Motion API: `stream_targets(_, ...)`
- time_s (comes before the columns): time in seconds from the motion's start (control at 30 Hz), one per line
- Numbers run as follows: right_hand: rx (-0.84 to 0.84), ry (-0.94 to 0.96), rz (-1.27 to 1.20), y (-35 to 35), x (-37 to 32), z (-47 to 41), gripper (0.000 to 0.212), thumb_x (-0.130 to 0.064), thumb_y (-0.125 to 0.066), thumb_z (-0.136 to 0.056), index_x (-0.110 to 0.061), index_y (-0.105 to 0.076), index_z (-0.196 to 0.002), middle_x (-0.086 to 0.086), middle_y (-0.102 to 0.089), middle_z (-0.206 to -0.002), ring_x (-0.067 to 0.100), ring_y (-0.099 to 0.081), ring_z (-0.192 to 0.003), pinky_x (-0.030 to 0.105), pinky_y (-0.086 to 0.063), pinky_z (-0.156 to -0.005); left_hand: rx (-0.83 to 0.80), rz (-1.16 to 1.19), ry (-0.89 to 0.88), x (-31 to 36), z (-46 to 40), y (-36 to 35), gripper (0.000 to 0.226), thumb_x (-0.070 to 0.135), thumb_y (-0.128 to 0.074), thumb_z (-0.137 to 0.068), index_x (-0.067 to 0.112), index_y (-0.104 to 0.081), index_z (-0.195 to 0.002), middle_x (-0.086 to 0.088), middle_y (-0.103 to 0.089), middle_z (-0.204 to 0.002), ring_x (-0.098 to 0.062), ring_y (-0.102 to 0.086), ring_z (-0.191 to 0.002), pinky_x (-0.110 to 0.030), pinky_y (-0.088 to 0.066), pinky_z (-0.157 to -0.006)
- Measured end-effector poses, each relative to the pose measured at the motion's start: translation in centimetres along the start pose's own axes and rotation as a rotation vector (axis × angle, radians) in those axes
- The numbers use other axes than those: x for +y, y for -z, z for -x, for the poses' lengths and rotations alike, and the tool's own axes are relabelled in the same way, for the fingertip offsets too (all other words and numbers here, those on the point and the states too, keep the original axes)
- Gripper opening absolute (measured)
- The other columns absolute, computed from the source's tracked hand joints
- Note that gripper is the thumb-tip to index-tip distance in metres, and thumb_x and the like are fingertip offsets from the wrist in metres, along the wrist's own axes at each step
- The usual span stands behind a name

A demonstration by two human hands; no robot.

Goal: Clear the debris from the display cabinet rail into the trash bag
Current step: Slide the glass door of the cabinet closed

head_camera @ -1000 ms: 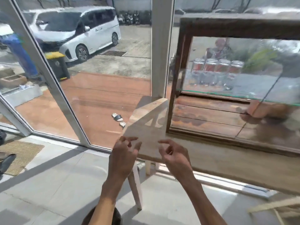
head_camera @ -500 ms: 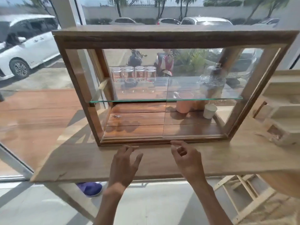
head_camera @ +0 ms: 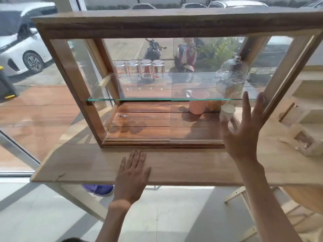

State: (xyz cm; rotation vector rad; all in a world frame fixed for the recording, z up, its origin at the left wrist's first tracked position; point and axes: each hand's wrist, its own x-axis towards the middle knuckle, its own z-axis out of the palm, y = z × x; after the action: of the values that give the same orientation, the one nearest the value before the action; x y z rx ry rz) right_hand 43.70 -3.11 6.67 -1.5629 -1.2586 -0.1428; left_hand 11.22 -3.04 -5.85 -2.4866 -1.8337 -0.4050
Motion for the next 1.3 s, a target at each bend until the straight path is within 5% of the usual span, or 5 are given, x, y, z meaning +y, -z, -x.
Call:
stream_targets(0.13, -0.163, -0.036, 0.269, -0.5, -0.7, -0.5, 0.099, -0.053, -0.056, -0.088, -0.036, 0.011, -0.159, 0.008, 0.014, -0.171, 0.029, 0.011, -0.157, 0.058, 0.004, -0.123, -0.026, -0.025, -0.003, 0.1, 0.2, 0.0, 0.063, 0.050, -0.017, -0.099, 0.019, -0.031, -0.152, -0.002, -0.028, -0.161, -0.018, -0.020, -0.149, -0.039, -0.005, -0.119)
stream_targets(0.6, -0.215, 0.001, 0.142, -4.3, -3.9, 0.7, 0.109, -0.050, -0.060, -0.085, -0.023, 0.014, -0.160, 0.012, 0.022, -0.168, 0.026, 0.027, -0.152, 0.065, 0.007, -0.119, -0.028, -0.004, 0.029, 0.3, 0.1, 0.5, 0.061, 0.051, -0.021, -0.099, 0.021, -0.037, -0.150, -0.001, -0.034, -0.158, -0.017, -0.026, -0.148, -0.041, -0.012, -0.118)
stream_targets(0.83, 0.104, -0.027, -0.162, -3.3, -4.0, 1.1, 0.071, -0.020, -0.062, -0.090, -0.020, -0.036, -0.156, 0.003, -0.023, -0.168, 0.017, -0.017, -0.156, 0.058, -0.025, -0.122, -0.025, 0.024, 0.034, 0.1, 0.1, 0.5, 0.063, 0.054, -0.018, -0.098, 0.024, -0.035, -0.151, 0.002, -0.031, -0.159, -0.014, -0.023, -0.148, -0.039, -0.011, -0.119)
stream_targets(0.97, 0.231, -0.270, -0.205, -1.8, -2.5, -0.3, 0.072, -0.019, -0.061, -0.087, -0.015, -0.037, -0.154, 0.010, -0.034, -0.159, 0.017, -0.029, -0.148, 0.002, -0.023, -0.109, -0.023, 0.032, 0.023, 0.3, 0.1, 0.6, 0.064, 0.054, -0.016, -0.098, 0.024, -0.032, -0.152, 0.002, -0.029, -0.160, -0.013, -0.020, -0.149, -0.038, -0.008, -0.119)
stream_targets(1.3, 0.267, -0.373, -0.357, -1.5, -1.5, -0.9, 0.065, -0.038, -0.065, -0.077, -0.019, -0.054, -0.138, -0.002, -0.056, -0.125, 0.019, -0.057, -0.114, 0.012, -0.043, -0.092, -0.025, 0.042, 0.017, 0.2, 0.2, 0.6, 0.066, 0.055, -0.011, -0.098, 0.023, -0.030, -0.152, 0.000, -0.028, -0.161, -0.015, -0.018, -0.149, -0.038, -0.006, -0.120)
